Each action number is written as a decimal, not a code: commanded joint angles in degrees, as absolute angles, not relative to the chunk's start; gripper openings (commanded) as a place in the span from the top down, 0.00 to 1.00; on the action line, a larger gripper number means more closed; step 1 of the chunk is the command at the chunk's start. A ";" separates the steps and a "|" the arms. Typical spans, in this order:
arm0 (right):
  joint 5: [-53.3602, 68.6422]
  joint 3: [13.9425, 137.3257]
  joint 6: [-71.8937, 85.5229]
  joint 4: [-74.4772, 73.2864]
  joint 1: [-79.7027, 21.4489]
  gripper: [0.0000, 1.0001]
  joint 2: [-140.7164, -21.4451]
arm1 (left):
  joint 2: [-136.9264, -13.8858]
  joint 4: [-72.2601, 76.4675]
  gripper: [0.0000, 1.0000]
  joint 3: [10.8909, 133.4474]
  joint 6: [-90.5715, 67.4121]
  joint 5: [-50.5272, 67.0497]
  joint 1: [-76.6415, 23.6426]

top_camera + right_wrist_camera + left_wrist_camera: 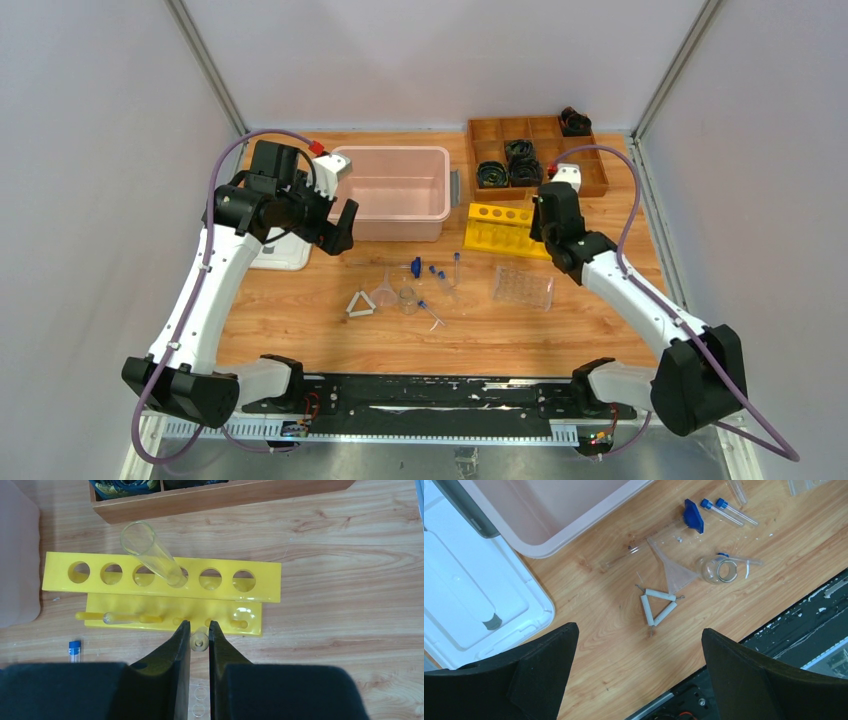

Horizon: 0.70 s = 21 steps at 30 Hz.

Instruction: Organize the chemistry lab equipment

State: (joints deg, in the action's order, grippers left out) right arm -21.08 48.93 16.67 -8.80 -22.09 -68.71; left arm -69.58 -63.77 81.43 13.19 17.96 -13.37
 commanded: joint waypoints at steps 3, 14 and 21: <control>-22.99 49.98 16.45 -7.67 -20.92 1.00 -71.27 | -68.20 -63.98 0.00 82.16 13.07 18.97 -13.62; -23.29 49.86 16.17 -6.78 -20.65 1.00 -70.11 | -68.26 -63.99 0.00 82.23 13.37 19.49 -13.62; -23.29 50.88 15.64 -7.01 -19.89 1.00 -69.48 | -68.58 -63.98 0.00 82.37 13.36 19.82 -13.62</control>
State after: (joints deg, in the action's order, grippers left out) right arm -21.45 49.01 16.40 -8.51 -21.21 -70.35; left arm -69.45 -63.77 81.43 13.23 18.65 -13.37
